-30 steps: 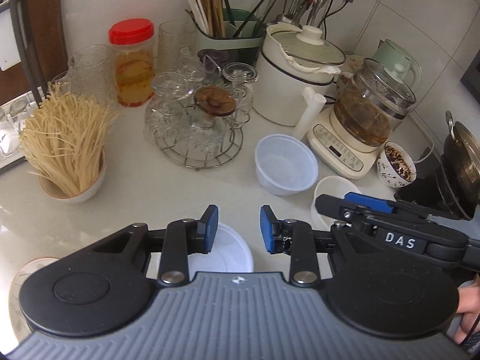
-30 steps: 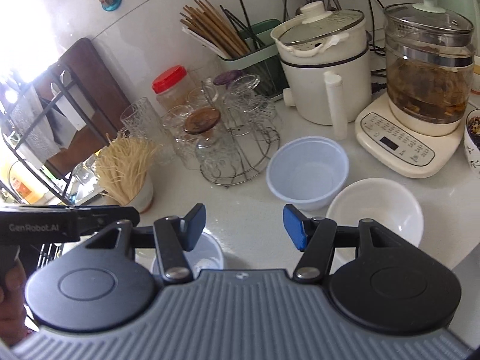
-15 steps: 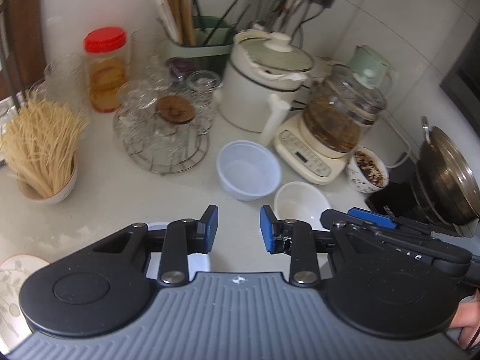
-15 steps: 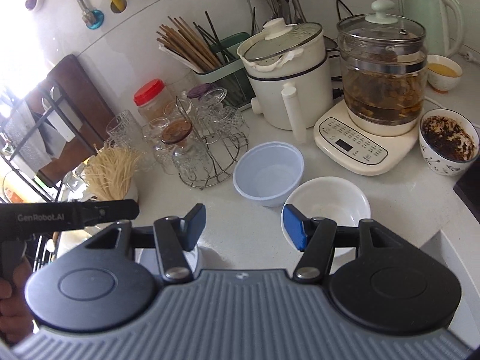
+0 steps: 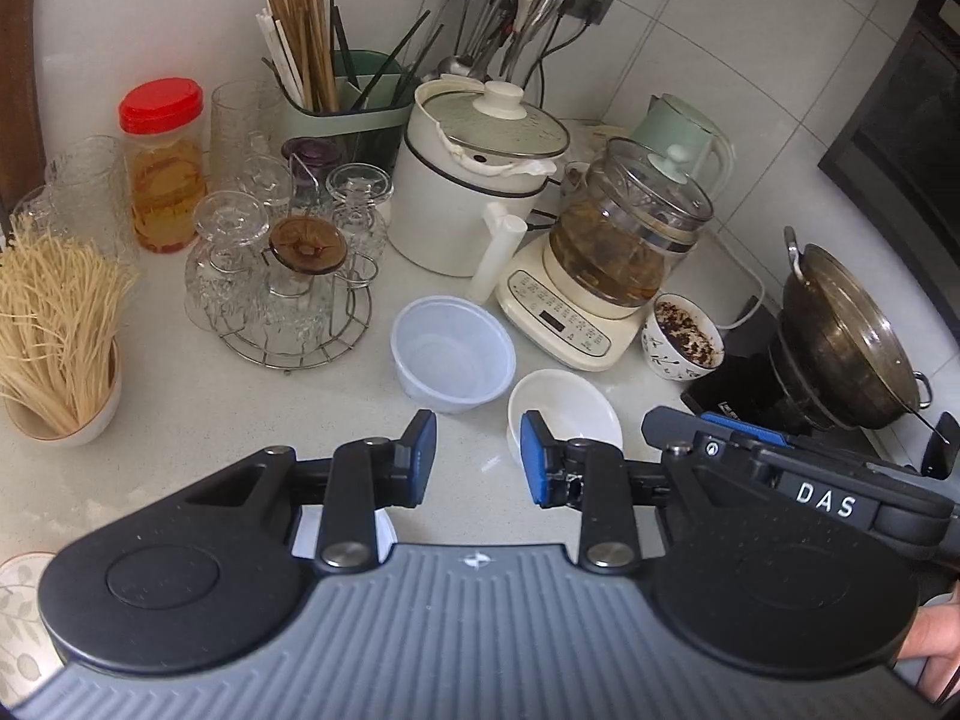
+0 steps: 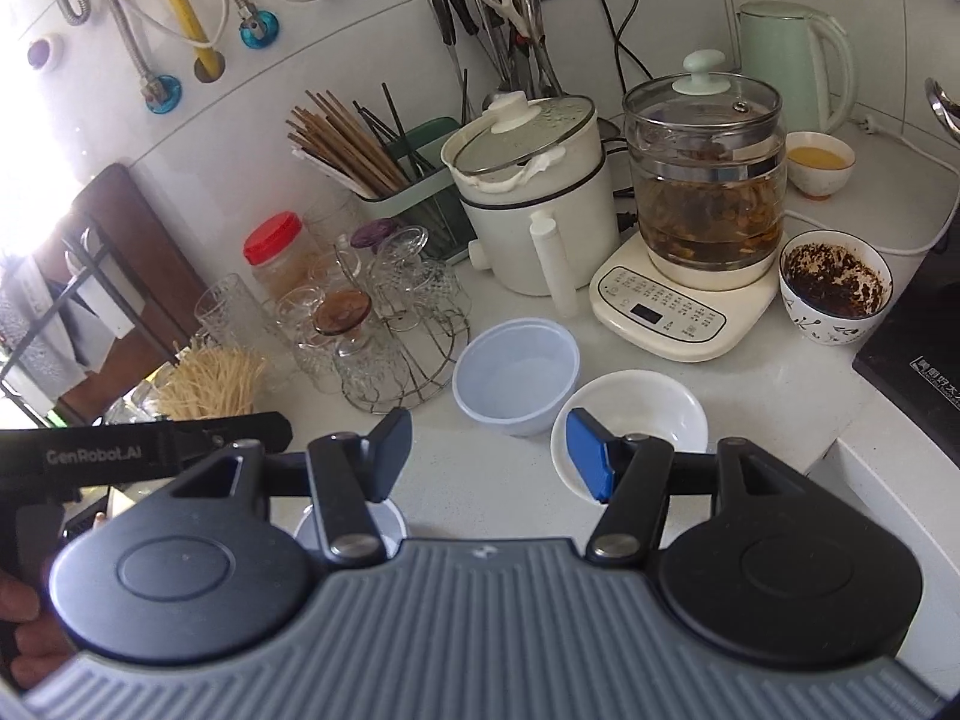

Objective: Organize plates and bowls
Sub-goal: 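Move both grippers to the pale blue plastic bowl by the rice cooker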

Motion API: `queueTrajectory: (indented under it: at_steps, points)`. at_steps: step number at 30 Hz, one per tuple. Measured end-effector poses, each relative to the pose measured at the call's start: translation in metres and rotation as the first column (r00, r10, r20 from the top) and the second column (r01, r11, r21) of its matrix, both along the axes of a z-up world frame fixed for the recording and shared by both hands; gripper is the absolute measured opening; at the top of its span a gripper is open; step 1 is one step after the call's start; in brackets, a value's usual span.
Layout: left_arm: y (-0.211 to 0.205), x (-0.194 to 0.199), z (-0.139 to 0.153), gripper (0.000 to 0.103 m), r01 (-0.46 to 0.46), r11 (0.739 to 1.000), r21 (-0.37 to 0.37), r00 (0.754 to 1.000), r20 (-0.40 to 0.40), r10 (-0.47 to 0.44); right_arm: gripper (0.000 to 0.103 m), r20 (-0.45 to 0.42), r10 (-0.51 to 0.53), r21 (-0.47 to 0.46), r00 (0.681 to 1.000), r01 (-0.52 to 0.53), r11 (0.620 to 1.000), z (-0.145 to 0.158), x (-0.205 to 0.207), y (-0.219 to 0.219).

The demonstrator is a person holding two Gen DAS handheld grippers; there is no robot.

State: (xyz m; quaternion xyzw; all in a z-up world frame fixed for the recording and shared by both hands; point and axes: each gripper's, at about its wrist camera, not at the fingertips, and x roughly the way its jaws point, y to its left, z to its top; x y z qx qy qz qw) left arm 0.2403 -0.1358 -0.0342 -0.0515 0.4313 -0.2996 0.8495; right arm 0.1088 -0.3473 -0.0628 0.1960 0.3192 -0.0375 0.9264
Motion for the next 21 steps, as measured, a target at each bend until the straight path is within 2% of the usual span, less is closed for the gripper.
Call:
queueTrajectory:
  at_steps: [3,5,6,9,12,14,21]
  points:
    - [0.005,0.007,-0.011,0.035,0.013,0.999,-0.036,1.0,-0.027,-0.014,0.061,0.0,-0.023,0.008,1.0,0.023,1.0,0.001,0.0,0.004]
    - [0.01,0.016,-0.027,0.035,0.006,0.998,-0.058,0.997,-0.076,-0.01,0.061,-0.001,-0.042,0.009,0.999,0.042,0.999,-0.001,0.0,0.006]
    - [0.012,0.02,-0.035,0.035,-0.003,0.999,-0.054,0.995,-0.098,-0.002,0.061,-0.004,-0.052,0.011,0.999,0.052,0.999,-0.003,0.0,0.008]
    - [0.013,0.024,-0.048,0.035,0.011,1.0,-0.014,0.996,-0.088,-0.013,0.061,-0.005,-0.075,0.014,0.997,0.075,0.997,-0.01,0.003,0.01]
    - [0.018,0.026,-0.048,0.035,0.028,0.999,-0.026,0.996,-0.088,-0.031,0.061,-0.015,-0.1,0.004,0.995,0.1,0.995,-0.014,0.006,0.013]
    - [0.017,0.024,-0.045,0.035,0.043,0.999,-0.022,0.997,-0.066,-0.044,0.061,-0.005,-0.115,0.023,0.993,0.115,0.993,-0.015,0.005,0.013]
    - [0.006,0.039,-0.044,0.037,0.06,0.997,-0.039,0.995,-0.075,-0.062,0.061,-0.01,-0.155,0.053,0.988,0.155,0.986,-0.017,0.014,0.006]
